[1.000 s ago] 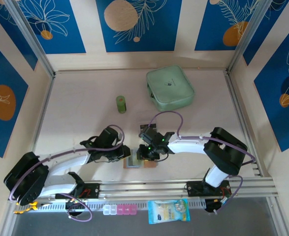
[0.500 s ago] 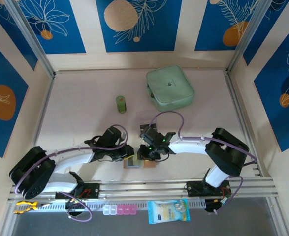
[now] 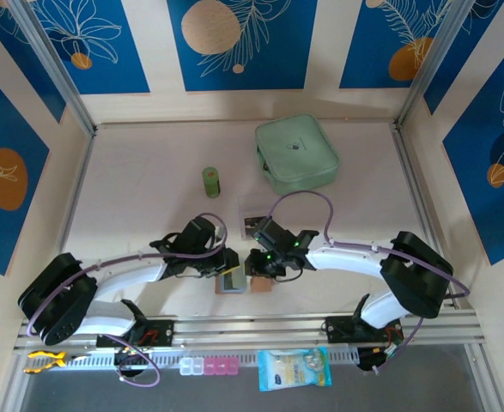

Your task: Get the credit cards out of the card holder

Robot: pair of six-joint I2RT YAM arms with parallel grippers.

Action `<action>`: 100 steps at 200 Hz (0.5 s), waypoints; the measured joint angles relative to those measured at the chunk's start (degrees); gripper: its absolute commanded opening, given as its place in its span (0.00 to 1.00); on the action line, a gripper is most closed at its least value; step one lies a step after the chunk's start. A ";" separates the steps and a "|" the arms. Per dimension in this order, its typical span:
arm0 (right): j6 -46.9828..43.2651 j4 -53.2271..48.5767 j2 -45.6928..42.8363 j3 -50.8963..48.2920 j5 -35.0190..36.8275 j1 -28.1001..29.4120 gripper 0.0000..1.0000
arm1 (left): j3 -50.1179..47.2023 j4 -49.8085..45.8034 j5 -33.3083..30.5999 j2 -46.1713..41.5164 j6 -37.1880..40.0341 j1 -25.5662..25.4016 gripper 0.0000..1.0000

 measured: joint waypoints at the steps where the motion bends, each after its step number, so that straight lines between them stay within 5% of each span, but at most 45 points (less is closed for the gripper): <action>1: -0.04 -0.13 -0.13 -0.07 0.15 -0.04 0.26 | 0.04 -0.02 0.00 0.00 0.00 -0.02 0.25; 100: -1.31 -6.16 -11.74 -7.96 2.51 -6.23 0.27 | 6.93 1.27 0.17 8.15 -0.20 -4.28 0.37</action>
